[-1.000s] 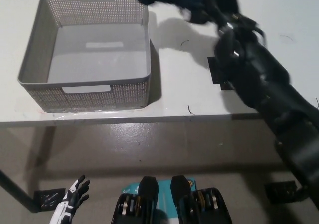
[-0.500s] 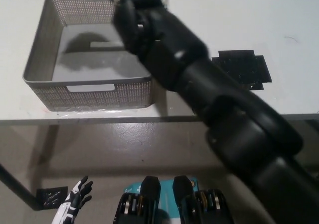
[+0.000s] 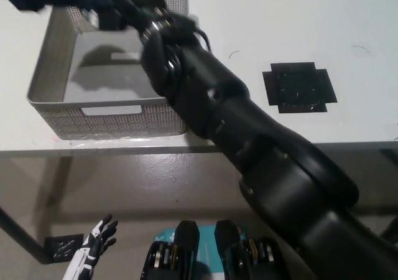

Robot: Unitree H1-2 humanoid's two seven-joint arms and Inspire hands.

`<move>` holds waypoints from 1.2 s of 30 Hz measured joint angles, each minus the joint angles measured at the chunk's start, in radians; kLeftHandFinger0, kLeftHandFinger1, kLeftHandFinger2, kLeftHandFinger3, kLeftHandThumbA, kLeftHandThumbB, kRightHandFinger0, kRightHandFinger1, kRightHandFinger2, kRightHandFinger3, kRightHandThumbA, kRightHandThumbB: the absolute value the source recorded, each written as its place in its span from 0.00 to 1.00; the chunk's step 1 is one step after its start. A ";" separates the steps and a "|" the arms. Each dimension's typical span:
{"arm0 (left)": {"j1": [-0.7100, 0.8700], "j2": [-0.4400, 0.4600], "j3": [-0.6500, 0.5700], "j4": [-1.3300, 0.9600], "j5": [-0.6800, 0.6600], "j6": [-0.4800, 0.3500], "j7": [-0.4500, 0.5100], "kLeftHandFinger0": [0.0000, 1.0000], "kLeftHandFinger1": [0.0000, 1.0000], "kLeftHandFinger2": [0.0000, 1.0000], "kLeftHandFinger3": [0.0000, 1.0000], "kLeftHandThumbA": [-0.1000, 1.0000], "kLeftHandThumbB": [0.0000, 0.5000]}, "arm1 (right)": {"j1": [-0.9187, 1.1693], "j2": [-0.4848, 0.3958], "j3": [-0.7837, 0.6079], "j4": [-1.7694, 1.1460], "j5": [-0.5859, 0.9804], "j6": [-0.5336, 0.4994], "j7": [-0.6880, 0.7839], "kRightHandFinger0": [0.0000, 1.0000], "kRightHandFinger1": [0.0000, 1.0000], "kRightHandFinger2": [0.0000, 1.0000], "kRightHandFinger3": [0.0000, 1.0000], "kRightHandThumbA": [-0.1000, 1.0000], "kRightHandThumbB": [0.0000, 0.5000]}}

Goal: Use the right hand to pick up a umbrella on the right side and place it into a container on the lft side

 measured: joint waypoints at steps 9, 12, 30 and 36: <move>-0.036 0.028 -0.027 -0.016 0.003 0.019 -0.018 1.00 1.00 1.00 1.00 1.00 0.36 | 0.054 -0.076 0.012 0.022 0.000 0.022 0.176 1.00 1.00 1.00 1.00 0.77 0.70; -0.058 0.033 -0.040 -0.021 0.003 0.035 -0.030 1.00 1.00 1.00 1.00 1.00 0.42 | 0.056 -0.102 0.015 0.014 0.000 0.021 0.212 1.00 1.00 1.00 1.00 0.82 0.73; -0.086 0.045 -0.067 -0.047 0.005 0.095 -0.068 1.00 1.00 1.00 1.00 1.00 0.41 | 0.061 -0.200 -0.036 -0.115 0.026 0.013 0.303 1.00 1.00 1.00 1.00 1.00 0.85; -0.088 0.045 -0.068 -0.046 0.004 0.100 -0.068 1.00 1.00 1.00 1.00 1.00 0.42 | 0.077 -0.309 -0.132 -0.340 0.063 0.017 0.327 1.00 1.00 1.00 1.00 1.00 0.83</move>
